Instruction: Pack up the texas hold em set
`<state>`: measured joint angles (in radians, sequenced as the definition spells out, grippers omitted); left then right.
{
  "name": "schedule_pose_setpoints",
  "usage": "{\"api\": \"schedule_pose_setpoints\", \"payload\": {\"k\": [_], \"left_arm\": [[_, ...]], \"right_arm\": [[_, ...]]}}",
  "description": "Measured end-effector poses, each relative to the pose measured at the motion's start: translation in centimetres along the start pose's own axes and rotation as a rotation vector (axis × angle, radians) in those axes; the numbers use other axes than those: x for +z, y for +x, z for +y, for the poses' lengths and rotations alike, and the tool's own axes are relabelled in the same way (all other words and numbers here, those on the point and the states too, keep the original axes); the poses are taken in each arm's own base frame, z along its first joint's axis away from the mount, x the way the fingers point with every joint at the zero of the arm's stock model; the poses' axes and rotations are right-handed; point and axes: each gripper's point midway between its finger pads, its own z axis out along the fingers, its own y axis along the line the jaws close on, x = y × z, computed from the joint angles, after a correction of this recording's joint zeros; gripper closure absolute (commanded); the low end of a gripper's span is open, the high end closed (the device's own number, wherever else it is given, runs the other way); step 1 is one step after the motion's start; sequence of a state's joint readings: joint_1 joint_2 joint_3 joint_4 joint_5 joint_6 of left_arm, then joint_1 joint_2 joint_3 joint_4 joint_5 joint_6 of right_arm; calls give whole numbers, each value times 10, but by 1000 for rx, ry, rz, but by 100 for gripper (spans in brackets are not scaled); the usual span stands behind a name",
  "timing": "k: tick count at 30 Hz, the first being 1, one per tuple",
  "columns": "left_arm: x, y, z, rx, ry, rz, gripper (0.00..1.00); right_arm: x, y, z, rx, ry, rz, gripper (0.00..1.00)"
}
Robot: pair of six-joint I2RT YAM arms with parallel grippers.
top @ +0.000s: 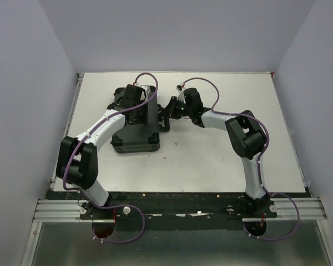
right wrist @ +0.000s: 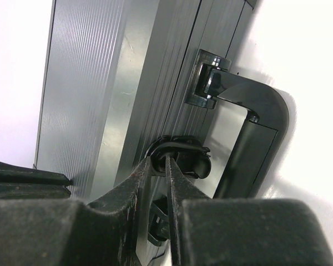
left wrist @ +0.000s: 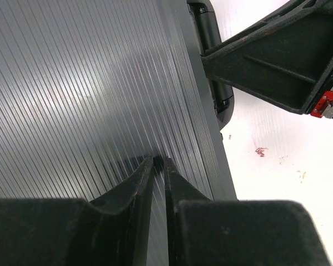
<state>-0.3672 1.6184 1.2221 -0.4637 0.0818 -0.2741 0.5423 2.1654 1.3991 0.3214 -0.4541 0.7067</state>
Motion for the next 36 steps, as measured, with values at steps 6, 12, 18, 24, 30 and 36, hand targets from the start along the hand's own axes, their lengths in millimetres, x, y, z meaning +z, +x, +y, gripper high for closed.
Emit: {"api": "schedule_pose_setpoints", "payload": {"k": [6,12,18,24,30,36], "left_arm": [[0,0,0,1,0,0,79],[0,-1,0,1,0,1,79],[0,-1,0,1,-1,3,79],[0,0,0,1,-1,3,79],[0,-1,0,1,-1,3,79],[1,-1,0,1,-1,6,78]], "right_arm": [[-1,-1,1,2,3,-3,67],[-10,-12,1,-2,41,-45,65],[-15,-17,-2,0,69,-67,70],[-11,-16,-13,9,94,-61,73],[1,-2,-26,9,127,-12,76],[12,10,-31,-1,154,24,77]]}}
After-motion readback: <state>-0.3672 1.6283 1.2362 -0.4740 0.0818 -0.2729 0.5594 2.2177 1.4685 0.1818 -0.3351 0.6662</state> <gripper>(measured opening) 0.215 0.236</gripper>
